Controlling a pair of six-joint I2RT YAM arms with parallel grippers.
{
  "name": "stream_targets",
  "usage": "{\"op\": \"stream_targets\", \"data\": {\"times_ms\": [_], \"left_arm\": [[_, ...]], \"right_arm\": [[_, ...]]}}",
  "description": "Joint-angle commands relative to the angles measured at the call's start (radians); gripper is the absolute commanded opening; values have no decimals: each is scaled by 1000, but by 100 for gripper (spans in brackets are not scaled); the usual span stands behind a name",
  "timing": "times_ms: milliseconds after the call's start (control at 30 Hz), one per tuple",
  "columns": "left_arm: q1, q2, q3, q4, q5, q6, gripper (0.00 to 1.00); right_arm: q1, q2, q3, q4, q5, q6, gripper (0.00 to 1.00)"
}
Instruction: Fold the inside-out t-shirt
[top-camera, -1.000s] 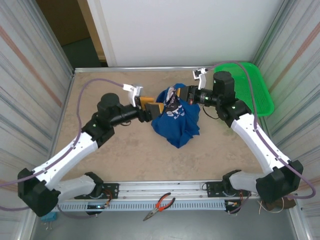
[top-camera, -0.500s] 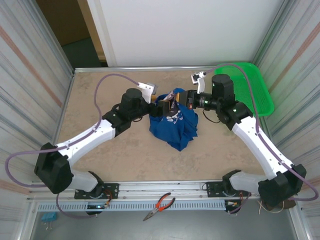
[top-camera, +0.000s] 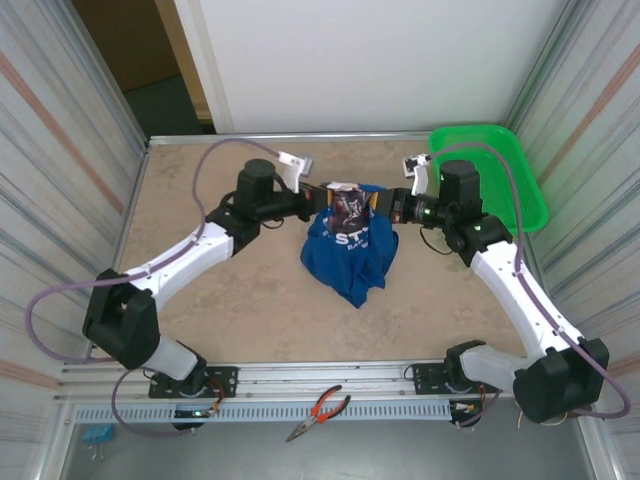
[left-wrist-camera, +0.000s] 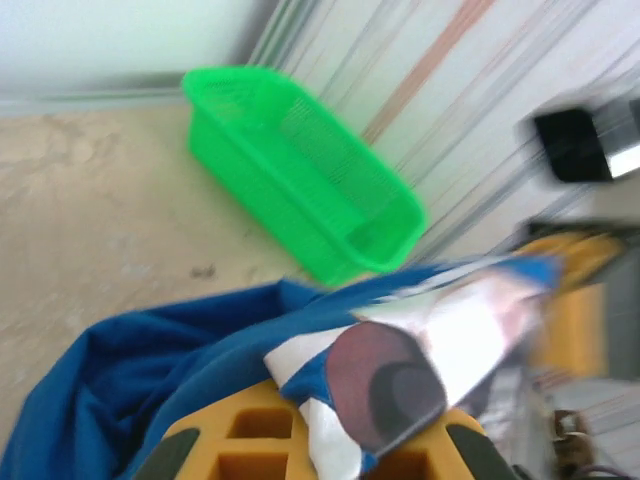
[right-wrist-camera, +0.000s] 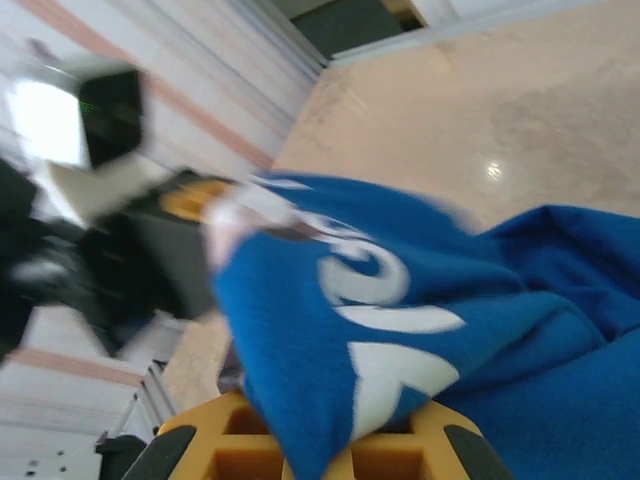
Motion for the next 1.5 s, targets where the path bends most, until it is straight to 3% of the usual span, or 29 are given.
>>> {"op": "stream_targets", "data": {"times_ms": [0,33,133,167,367,500,667,800,967,1100,1300,1467], "left_arm": [[32,-79,85,91,168,-154,0],[32,-83,93,105,193,-187,0],[32,-93,99,152,242,-265,0],[31,-103,97,144,242,-260,0],[17,-185,70,-67,78,-90,0],[1,-203,51,-110,-63,-64,0],[-59,-200,89,-197,-289,0,0],[-152,-151,95,-181,-335,4,3],[-245,-39,48,-95,-250,-40,50],[-260,-69,-24,-97,-311,-39,66],[-158,-152,-101,-276,-497,-46,70],[-128,-95,-126,-375,-541,-7,70]], "right_arm": [[-24,64,-15,26,94,-29,0],[-25,98,-7,15,125,-33,0],[-24,165,34,-38,178,-51,36],[-24,164,38,-43,175,-51,43],[-10,18,24,-98,175,-23,55],[96,-92,12,-106,228,36,69],[242,-88,47,-111,331,34,71],[165,-81,44,-143,398,44,71],[-6,-116,9,-274,567,141,70],[-37,-141,-21,-313,595,132,70],[34,-70,-16,-291,573,125,70],[210,43,15,-263,621,113,71]]}}
